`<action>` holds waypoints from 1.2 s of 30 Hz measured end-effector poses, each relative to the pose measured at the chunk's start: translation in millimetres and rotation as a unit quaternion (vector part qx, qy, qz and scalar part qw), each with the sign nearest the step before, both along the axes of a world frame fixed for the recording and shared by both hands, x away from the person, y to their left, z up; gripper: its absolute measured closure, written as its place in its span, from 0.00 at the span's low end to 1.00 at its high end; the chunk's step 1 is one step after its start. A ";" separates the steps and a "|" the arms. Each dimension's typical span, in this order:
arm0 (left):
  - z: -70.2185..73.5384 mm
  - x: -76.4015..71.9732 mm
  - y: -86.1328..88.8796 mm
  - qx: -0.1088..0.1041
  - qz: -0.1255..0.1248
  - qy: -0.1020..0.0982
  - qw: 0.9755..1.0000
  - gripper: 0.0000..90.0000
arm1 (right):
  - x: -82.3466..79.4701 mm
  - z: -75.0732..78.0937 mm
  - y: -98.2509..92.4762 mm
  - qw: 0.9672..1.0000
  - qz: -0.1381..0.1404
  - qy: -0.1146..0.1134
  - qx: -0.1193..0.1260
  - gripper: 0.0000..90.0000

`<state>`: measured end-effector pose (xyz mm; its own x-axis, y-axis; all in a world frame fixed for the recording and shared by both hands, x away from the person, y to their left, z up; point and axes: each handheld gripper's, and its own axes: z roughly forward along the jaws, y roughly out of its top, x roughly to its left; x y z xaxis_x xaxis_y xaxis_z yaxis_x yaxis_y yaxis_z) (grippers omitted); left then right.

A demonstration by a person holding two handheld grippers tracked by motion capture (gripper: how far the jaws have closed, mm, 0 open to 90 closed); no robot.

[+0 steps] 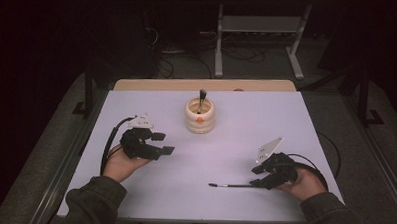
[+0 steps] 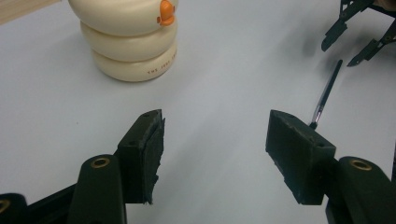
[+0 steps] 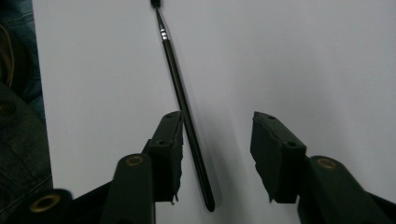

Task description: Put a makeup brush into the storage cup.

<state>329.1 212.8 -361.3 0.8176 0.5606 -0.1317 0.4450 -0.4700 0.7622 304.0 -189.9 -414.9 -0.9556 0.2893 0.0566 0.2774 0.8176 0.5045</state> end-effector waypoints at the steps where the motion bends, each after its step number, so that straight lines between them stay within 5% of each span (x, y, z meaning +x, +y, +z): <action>1: -0.5 -0.2 -0.3 -0.002 0.000 0.002 1.000 0.41 | -0.2 -1.0 1.4 1.000 0.005 0.000 -0.005 0.62; 11: -1.9 -0.7 -3.3 0.001 -0.013 0.000 1.000 0.42 | -2.4 -10.8 14.1 0.998 0.033 0.014 -0.045 0.76; 26: -3.1 -3.0 -6.0 0.013 -0.013 -0.004 1.000 0.42 | -7.3 -9.8 23.5 0.996 0.060 -0.006 -0.072 0.91; 36: -1.6 -5.0 -7.4 0.003 -0.014 -0.003 1.000 0.43 | 2.5 -8.0 30.0 0.993 0.057 0.037 -0.094 0.94</action>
